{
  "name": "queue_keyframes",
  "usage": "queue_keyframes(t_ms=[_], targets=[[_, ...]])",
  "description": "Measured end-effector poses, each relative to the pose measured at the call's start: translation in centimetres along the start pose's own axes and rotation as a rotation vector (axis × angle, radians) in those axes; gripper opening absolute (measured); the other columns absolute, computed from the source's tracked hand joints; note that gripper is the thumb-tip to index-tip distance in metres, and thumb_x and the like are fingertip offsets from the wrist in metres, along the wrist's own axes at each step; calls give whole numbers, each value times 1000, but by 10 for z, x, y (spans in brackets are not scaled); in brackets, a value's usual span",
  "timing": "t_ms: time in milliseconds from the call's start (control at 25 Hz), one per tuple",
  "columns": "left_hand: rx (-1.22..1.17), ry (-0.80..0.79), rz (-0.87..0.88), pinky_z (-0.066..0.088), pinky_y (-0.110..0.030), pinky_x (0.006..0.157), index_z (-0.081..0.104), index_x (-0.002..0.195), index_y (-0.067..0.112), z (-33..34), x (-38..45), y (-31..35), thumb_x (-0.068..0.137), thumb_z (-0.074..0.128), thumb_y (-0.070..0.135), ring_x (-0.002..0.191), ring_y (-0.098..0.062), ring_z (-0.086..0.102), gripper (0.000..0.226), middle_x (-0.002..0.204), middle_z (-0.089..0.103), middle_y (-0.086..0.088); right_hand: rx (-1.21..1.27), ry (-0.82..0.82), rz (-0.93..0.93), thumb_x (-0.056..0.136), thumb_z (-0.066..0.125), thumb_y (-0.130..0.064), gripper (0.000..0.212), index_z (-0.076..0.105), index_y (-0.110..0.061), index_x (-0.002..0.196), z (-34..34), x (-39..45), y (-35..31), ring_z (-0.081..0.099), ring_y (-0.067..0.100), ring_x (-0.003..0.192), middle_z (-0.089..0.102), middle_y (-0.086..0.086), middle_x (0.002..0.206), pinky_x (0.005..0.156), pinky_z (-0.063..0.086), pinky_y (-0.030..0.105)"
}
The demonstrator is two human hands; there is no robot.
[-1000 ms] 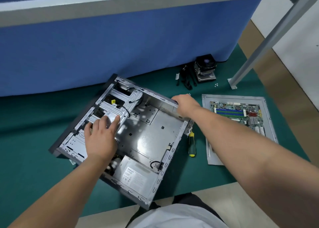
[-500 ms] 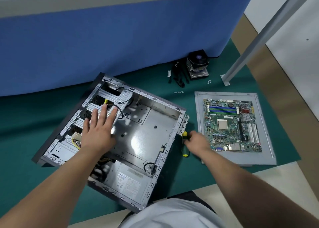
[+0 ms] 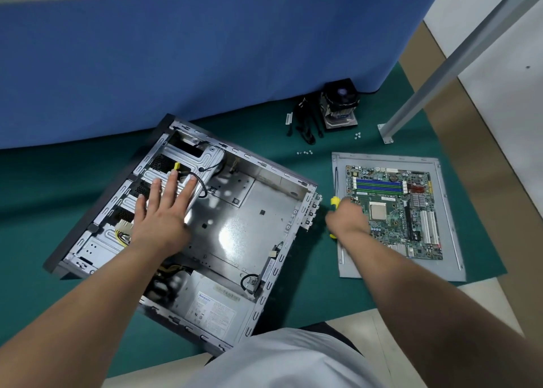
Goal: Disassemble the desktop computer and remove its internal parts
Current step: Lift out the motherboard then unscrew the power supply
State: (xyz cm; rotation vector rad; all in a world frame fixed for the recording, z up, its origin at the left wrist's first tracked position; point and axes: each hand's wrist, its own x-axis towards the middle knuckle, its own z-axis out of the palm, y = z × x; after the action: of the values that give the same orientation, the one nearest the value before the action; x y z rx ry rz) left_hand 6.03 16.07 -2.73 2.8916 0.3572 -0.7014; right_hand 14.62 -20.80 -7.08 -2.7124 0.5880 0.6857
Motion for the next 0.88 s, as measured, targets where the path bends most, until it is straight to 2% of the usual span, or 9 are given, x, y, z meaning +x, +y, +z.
queue_keyframes(t_ms=[240,400,480,560,640,720,800,880], targets=[[-13,-6,-6,-16,-47,123,-34,144,59,1,0,0,85,54,6,147,-17,-40,118,153,-49,17,-36,-48,70,92,63,-15,47,47,-4,134,-5,8,16,61,39,117,60,19,131,90,54,43],[-5,-20,-17,-17,-46,122,-33,144,59,0,0,1,84,54,6,145,-16,-42,118,151,-50,19,-32,-56,80,93,62,-15,49,45,-6,138,-5,4,23,60,42,118,52,19,135,94,55,48],[-7,-23,-20,-17,-46,122,-33,145,59,0,0,1,84,54,5,145,-16,-42,118,151,-51,19,-44,-47,71,95,62,-22,51,43,-5,139,-7,1,26,54,42,123,49,20,137,97,52,49],[-5,-20,-19,-17,-46,122,-32,146,58,0,1,1,85,55,6,145,-17,-42,118,151,-51,18,-56,36,-30,97,60,-32,53,43,-4,139,-9,-8,21,46,40,127,46,20,139,102,47,47],[-7,-25,-9,-17,-47,122,-32,146,57,0,0,1,85,56,6,146,-18,-41,119,151,-51,18,143,92,-177,102,54,-37,46,50,-6,136,-8,-27,4,50,35,124,51,17,135,103,45,43],[-12,-45,-3,-16,-48,122,-35,143,59,0,-1,2,84,56,9,146,-18,-41,119,150,-51,18,535,-6,-159,103,47,-40,48,49,-10,140,-6,-56,-18,55,29,120,55,11,133,106,46,44],[-23,-74,9,-17,-49,122,-38,138,61,-2,-1,0,83,53,12,145,-17,-42,118,149,-52,18,700,-140,-86,99,47,-44,66,30,-17,157,-1,-87,-32,48,28,131,46,5,142,116,37,51],[-40,-112,28,-18,-50,122,-38,139,62,-6,2,-2,81,49,8,143,-17,-44,117,147,-53,19,625,-251,-80,96,56,-50,89,5,-24,164,9,-117,-37,34,31,147,22,7,166,122,27,50]])
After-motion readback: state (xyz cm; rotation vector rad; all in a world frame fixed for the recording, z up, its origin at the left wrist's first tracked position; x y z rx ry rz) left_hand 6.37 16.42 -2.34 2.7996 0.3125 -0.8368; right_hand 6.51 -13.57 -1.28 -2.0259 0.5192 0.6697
